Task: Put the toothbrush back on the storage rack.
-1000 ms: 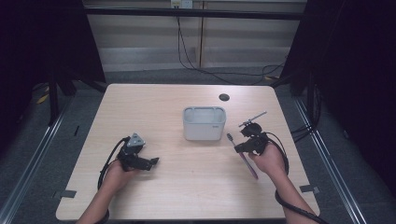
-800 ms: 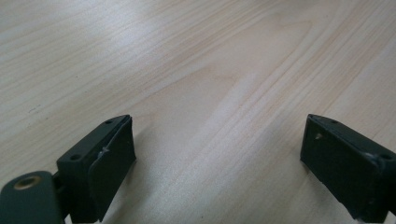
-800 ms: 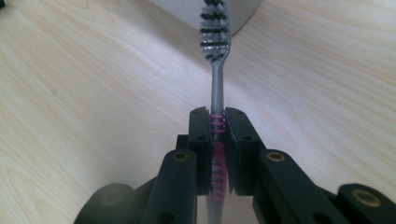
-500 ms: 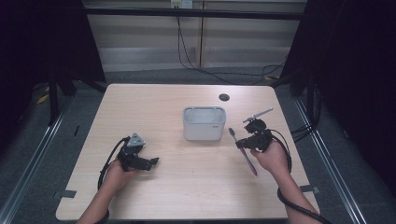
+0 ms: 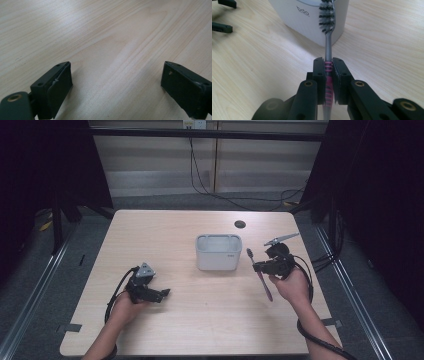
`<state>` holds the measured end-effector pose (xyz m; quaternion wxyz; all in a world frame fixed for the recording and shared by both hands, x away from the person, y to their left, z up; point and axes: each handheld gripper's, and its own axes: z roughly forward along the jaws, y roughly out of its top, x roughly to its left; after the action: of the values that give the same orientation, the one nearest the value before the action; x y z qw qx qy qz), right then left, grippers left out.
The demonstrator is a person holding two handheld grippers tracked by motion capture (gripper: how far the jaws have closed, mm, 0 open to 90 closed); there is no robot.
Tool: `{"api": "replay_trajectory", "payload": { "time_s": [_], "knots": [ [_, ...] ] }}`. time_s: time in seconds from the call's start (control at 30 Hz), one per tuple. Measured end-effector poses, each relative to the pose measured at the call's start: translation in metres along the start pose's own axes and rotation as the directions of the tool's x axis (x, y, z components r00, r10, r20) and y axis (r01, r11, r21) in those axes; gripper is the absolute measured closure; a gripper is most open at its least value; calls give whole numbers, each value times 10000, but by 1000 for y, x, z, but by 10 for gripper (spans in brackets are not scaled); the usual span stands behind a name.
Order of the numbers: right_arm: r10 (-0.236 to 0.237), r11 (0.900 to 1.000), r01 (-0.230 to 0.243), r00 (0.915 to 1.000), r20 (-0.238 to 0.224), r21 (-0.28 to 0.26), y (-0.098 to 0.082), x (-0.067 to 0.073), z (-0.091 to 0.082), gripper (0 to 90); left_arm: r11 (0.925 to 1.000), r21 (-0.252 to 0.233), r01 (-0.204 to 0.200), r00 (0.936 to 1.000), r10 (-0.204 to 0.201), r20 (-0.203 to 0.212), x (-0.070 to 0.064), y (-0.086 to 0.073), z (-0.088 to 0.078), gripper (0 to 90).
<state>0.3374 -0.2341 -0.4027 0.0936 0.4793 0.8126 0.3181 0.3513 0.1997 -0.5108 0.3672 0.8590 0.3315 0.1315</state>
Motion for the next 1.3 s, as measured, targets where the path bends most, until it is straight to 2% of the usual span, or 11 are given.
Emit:
{"api": "replay_trajectory", "payload": {
  "time_s": [0.47, 0.87, 1.07, 1.3],
  "knots": [
    [-7, 9980, 8, 10000, 21, -633, 6, 3, -8, 818, 10000, 0, -13, 10000, 13, -12, 0, 0, 0, 96],
    [-197, 9915, 189, 9998, -44, -1290, 15, 10, -16, 818, 10000, 4, -14, 10000, 14, -10, 0, 0, 0, 96],
    [-111, 9867, 83, 9998, -168, -1624, 19, 11, -20, 817, 10000, 7, -16, 10000, 16, -3, 0, 0, 0, 96],
    [-95, 9810, 83, 9999, -53, -1940, 23, 12, -23, 817, 10000, 1, -6, 10000, 6, -3, 0, 0, 0, 96]
  ]
}}
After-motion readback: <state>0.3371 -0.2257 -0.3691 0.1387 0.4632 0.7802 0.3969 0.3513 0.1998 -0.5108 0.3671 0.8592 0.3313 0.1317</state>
